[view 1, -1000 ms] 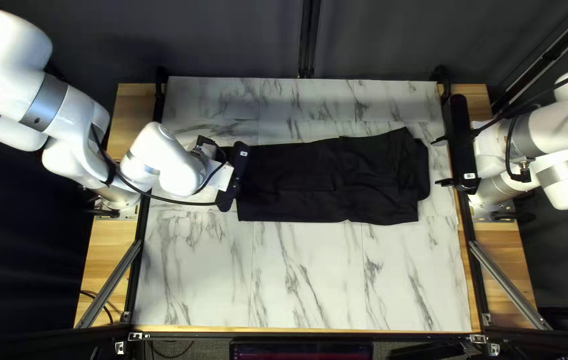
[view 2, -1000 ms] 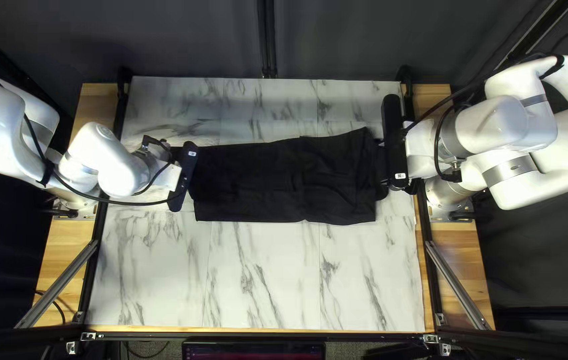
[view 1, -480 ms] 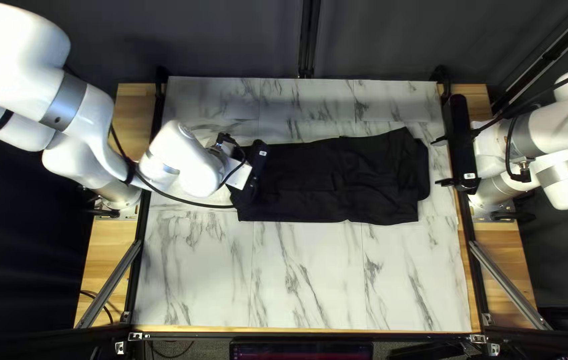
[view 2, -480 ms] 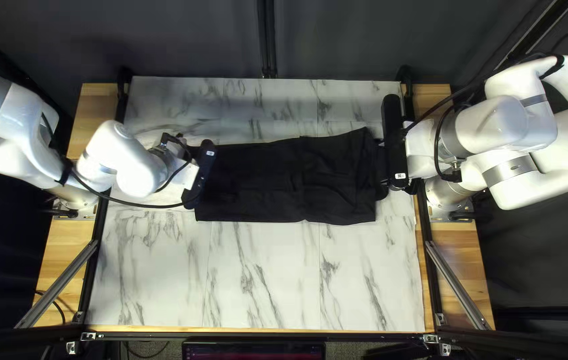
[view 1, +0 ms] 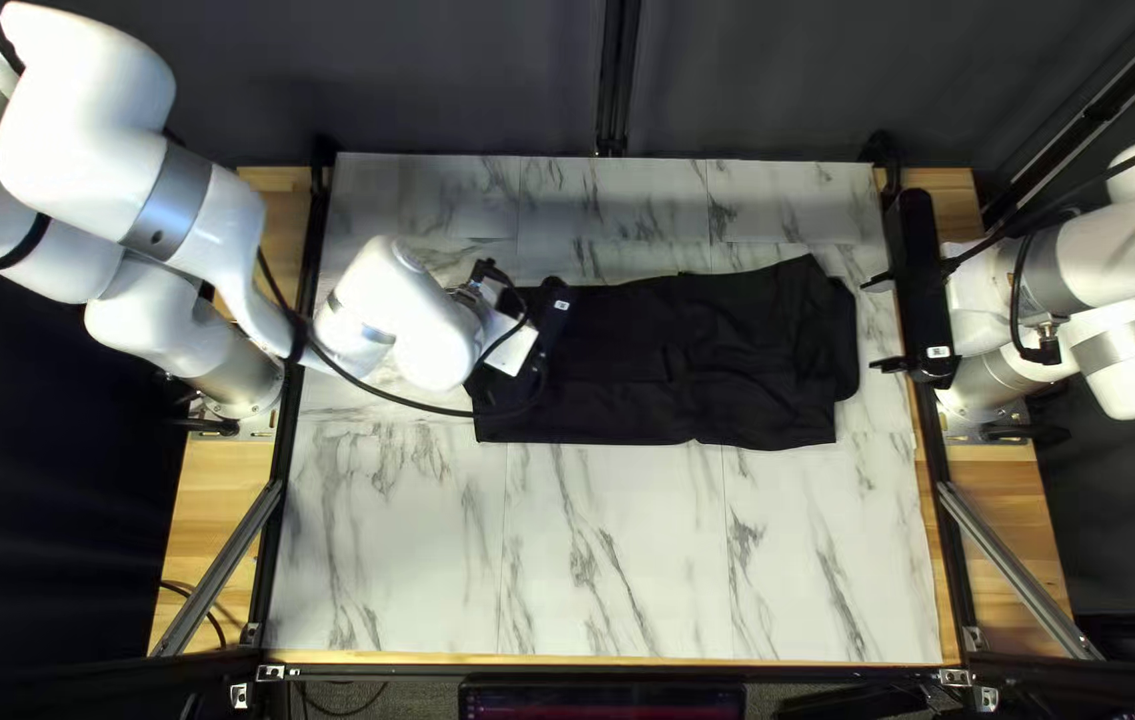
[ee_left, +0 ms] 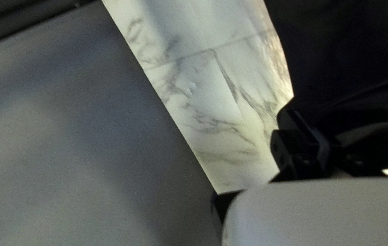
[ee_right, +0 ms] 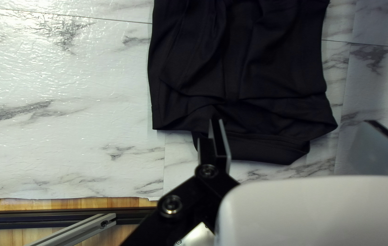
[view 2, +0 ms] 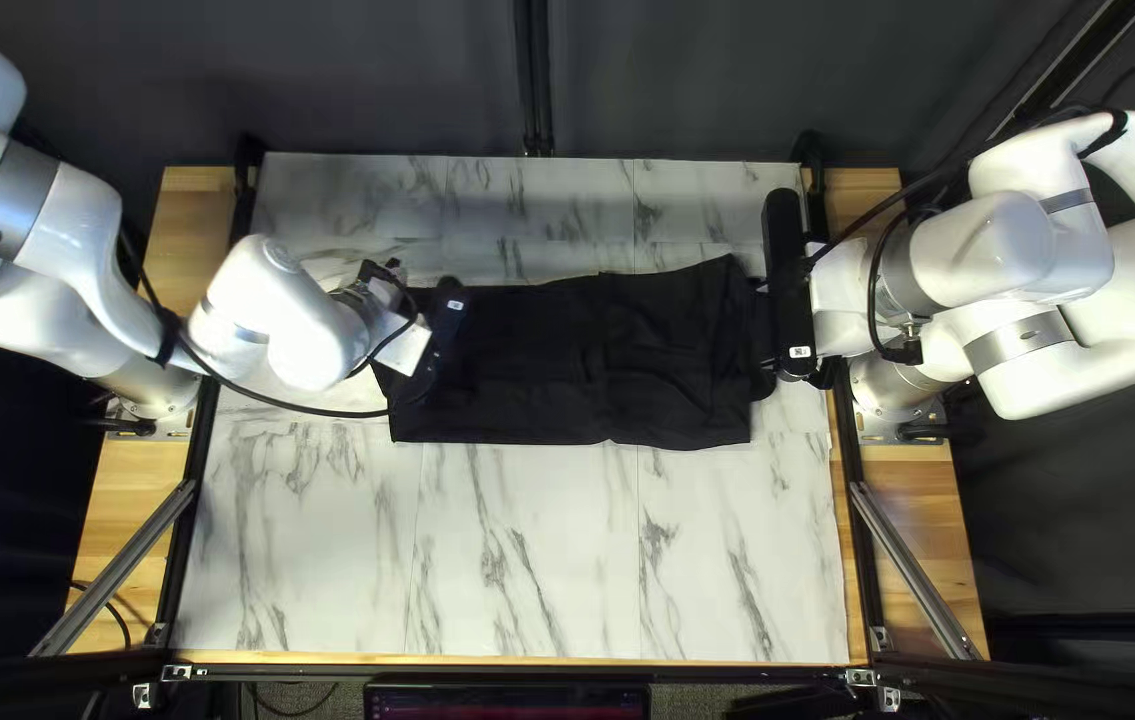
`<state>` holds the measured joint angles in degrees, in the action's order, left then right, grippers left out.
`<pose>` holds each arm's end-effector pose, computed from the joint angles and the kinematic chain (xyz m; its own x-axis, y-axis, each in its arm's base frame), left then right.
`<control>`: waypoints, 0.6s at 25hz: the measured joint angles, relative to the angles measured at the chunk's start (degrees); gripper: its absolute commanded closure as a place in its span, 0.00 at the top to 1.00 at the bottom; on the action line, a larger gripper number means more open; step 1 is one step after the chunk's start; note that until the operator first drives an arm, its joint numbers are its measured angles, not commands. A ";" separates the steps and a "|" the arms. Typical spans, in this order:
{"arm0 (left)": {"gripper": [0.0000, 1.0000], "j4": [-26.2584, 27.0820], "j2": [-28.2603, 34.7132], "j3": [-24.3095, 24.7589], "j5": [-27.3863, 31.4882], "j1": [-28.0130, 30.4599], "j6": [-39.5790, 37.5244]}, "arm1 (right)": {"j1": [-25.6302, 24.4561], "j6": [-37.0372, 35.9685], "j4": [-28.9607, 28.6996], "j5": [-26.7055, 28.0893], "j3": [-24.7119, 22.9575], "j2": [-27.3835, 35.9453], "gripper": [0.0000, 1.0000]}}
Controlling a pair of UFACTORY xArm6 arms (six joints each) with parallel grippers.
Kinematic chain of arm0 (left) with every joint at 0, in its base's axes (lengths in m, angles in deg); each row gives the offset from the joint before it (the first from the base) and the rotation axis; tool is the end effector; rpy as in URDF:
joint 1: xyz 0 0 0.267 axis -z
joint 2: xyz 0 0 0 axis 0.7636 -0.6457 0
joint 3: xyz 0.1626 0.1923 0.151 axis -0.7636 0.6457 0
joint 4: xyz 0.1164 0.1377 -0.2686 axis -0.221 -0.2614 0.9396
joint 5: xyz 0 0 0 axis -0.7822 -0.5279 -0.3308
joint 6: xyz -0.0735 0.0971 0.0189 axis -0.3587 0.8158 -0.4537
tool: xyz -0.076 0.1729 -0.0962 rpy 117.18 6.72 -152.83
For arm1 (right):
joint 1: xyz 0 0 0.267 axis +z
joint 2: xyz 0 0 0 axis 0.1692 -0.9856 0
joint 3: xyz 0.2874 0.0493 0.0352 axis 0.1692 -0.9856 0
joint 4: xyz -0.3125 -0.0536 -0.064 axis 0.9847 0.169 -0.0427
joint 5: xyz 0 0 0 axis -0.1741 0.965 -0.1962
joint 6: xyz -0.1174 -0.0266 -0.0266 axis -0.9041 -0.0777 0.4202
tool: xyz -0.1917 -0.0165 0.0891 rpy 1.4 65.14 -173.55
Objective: Fold t-shirt
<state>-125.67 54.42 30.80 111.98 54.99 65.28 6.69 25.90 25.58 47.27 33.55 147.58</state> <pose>0.3742 0.1317 0.1215 0.8854 -0.3902 -0.2527 -0.4608 -0.6644 -0.5884 0.2307 0.0000 0.2032 0.9269 0.1125 0.3579 0.0562 -0.9849 0.1641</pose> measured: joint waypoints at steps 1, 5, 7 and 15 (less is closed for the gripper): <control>0.00 -0.26 -0.87 -0.78 -0.31 -0.17 0.21 | 0.00 0.00 0.00 0.00 0.00 0.00 1.00; 0.00 -1.16 -4.41 -3.78 -1.63 -0.50 0.72 | 0.00 0.00 0.00 0.00 0.00 0.00 1.00; 0.00 -1.54 -6.25 -5.41 -2.27 -0.50 0.93 | 0.00 0.00 0.00 0.00 0.00 0.00 1.00; 0.00 -3.07 -14.03 -12.50 -5.34 -1.01 2.21 | 0.00 0.00 0.00 0.00 0.00 0.00 1.00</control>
<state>-128.74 40.40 18.30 106.64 53.99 67.50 6.69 25.90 25.58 47.27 33.55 147.58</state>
